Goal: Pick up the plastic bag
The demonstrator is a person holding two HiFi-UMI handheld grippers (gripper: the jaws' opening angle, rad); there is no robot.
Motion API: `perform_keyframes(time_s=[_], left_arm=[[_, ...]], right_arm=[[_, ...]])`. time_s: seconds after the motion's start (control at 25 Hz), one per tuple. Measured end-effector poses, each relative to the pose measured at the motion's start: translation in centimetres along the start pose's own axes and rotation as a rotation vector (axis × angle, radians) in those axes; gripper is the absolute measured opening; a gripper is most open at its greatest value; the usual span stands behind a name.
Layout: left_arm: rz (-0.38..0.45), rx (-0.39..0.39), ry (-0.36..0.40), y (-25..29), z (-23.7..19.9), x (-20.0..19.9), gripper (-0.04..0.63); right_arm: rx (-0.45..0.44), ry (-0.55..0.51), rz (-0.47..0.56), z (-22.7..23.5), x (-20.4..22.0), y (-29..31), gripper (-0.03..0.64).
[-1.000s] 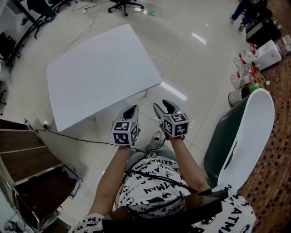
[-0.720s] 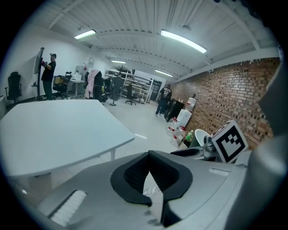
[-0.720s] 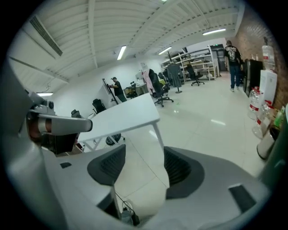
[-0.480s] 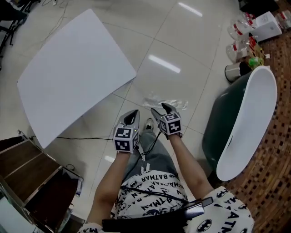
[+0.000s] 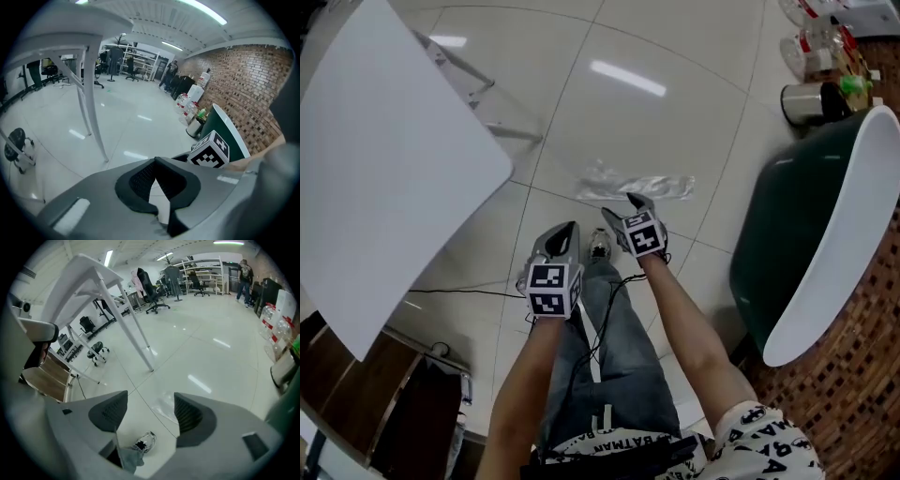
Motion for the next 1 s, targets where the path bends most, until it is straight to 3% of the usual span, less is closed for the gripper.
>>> perform_keyframes(time_s=[0.4,0.68,1.0], left_arm=[[-0.126,0.017,0.027,16.4,-4.9,8.7,0.005],[-0.158,0.001,0.007,22.3,-8.5,13.7,0.006],[-0.133,-0.012,-0.034,22.5,-10.0,15.8,0.006]], right_arm=[[0.012,0.002,-0.086,5.7,6.9,19.5,0.327],[0.004,-0.177,-0.157,6.9,10.5,30.2,0.327],[0.02,-0.392,-0.21,7.7,10.9,35.3,0.327]])
Point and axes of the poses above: the fingertips, and each gripper's own axes: y forward along the fingers, z to its right, x out of its underside, the point moved 5 cm from there along -y, backward along the fingers, and after that the axes turned 2 degrees about -z, right-handed, at the moved point
